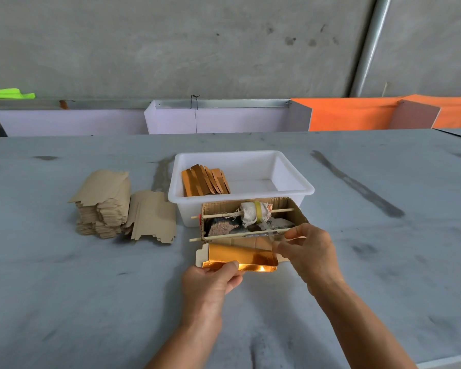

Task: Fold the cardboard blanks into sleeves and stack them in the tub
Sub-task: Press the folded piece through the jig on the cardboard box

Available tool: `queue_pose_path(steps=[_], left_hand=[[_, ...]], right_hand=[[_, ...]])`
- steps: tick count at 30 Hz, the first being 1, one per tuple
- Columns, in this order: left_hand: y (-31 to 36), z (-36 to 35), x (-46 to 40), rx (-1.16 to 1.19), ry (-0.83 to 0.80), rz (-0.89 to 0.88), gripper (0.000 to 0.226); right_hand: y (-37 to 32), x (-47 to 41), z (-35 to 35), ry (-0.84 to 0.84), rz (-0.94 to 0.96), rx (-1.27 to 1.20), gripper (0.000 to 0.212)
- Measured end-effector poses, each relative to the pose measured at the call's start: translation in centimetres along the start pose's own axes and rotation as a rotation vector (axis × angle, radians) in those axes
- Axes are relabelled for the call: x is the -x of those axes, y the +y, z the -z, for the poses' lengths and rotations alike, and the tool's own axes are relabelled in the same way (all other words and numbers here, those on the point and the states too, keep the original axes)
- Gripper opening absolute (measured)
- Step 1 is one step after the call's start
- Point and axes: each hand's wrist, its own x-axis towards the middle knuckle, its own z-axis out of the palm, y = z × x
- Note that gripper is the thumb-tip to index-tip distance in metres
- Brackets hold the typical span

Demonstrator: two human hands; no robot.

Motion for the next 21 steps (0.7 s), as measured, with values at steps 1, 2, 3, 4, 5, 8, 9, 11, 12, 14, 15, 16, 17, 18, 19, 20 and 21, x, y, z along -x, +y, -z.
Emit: queue_pose_path(steps=[1,2,3,4,5,8,9,11,12,14,15,16,17,18,19,20,21], left_hand=[[0.1,0.0,0.0,0.003,0.003,0.001,0.010],[0.1,-0.1,0.1,0.007,0.004,0.003,0.010],[0.2,-0.1,0.1,0.011,0.003,0.005,0.010],[0.2,-0.1,0.2,0.013,0.002,0.008,0.010],[0.2,-0.1,0.2,0.015,0.001,0.009,0.010],[0.2,-0.1,0.4,0.020,-0.005,0.010,0.010],[0.2,-0.1,0.4,0.023,-0.004,0.012,0.011],[0.2,-0.1,0.4,0.024,0.000,0.018,0.011],[0.2,-0.1,0.4,0.023,0.002,0.019,0.011],[0.3,-0.1,0.4,0.022,0.009,0.018,0.011],[0.3,-0.1,0.4,0.024,0.011,0.018,0.011],[0.3,-0.1,0.5,0.027,0.012,0.018,0.010],[0.4,-0.2,0.5,0.030,0.012,0.018,0.010],[0.4,-0.2,0.5,0.033,0.012,0.019,0.009],[0.4,-0.3,0.6,0.038,0.012,0.019,0.009],[0.3,-0.4,0.7,0.043,0.011,0.018,0.009],[0.3,-0.5,0.8,0.048,0.009,0.015,0.010]], right_hand=[[0.1,0.0,0.0,0.001,0.003,0.003,0.020],[0.1,0.0,0.0,0.004,0.008,0.004,0.020],[0.1,0.0,0.0,0.010,0.013,0.004,0.020],[0.1,0.0,-0.1,0.016,0.019,0.006,0.020],[0.1,0.0,-0.1,0.022,0.024,0.011,0.020],[0.3,0.1,-0.3,0.033,0.036,0.044,0.019],[0.3,0.2,-0.3,0.034,0.035,0.050,0.019],[0.5,0.3,-0.3,0.035,0.028,0.045,0.019],[0.6,0.4,-0.2,0.036,0.024,0.037,0.020],[0.7,0.7,0.0,0.035,0.022,0.025,0.021],[0.6,0.8,0.1,0.030,0.023,0.021,0.021],[0.6,0.9,0.3,0.026,0.024,0.016,0.021],[0.5,1.1,0.4,0.022,0.029,0.009,0.021],[0.4,1.3,0.6,0.015,0.038,0.000,0.021],[0.2,1.5,0.6,0.005,0.048,-0.014,0.021],[0.0,1.7,0.7,-0.008,0.057,-0.040,0.022],[-0.1,2.0,0.7,-0.026,0.062,-0.071,0.022]])
